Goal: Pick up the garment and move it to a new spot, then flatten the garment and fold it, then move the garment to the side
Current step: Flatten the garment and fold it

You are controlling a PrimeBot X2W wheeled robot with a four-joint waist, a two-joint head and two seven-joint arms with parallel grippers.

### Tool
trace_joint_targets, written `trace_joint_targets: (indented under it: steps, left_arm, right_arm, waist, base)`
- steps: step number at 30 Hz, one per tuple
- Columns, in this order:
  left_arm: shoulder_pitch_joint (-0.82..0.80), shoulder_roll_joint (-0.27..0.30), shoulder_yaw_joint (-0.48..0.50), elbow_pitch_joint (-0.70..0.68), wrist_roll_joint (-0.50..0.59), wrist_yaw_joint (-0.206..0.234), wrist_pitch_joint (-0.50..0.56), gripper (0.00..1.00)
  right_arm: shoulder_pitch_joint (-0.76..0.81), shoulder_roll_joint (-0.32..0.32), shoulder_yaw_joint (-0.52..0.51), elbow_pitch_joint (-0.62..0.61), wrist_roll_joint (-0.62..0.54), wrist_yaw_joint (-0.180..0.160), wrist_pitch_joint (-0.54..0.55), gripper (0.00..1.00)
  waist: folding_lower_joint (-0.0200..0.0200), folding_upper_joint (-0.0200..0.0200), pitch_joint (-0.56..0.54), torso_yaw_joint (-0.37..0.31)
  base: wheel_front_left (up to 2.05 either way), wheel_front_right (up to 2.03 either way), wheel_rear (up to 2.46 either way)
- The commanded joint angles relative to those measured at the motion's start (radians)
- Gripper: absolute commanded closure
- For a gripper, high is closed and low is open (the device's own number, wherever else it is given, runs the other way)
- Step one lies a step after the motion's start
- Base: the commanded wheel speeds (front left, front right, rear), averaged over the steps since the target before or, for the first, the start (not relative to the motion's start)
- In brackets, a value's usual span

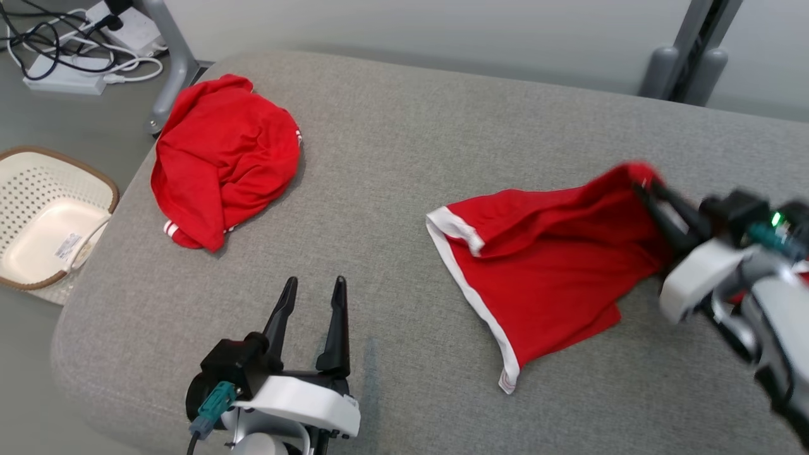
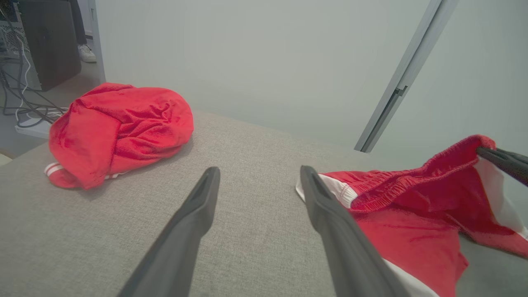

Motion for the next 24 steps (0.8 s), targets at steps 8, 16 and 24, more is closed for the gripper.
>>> trace_joint_targets:
  steps: [8,16,24]
  left_arm:
    - [-0.063,0.003,-0.073,-0.021,-0.055,0.008,-0.004,0.00]
    - [-0.084,0.003,-0.118,-0.057,-0.106,0.038,-0.004,0.00]
    - [-0.093,0.003,-0.130,-0.081,-0.117,0.061,-0.004,0.00]
  right_arm:
    - [-0.348,-0.104,0.119,0.060,0.012,0.000,0.095,1.00]
    - [-0.609,-0.097,0.300,0.229,0.079,0.000,0.110,1.00]
    - [-0.706,-0.018,0.437,0.403,0.147,0.000,0.053,0.00]
  waist:
    - [0.0000,0.0000,0.095,0.115]
    - [0.0000,0.0000,0.180,0.197]
    - [0.0000,0.0000,0.213,0.208]
  base:
    - [0.00,0.00,0.00]
    - [0.00,0.00,0.00]
    - [0.00,0.00,0.00]
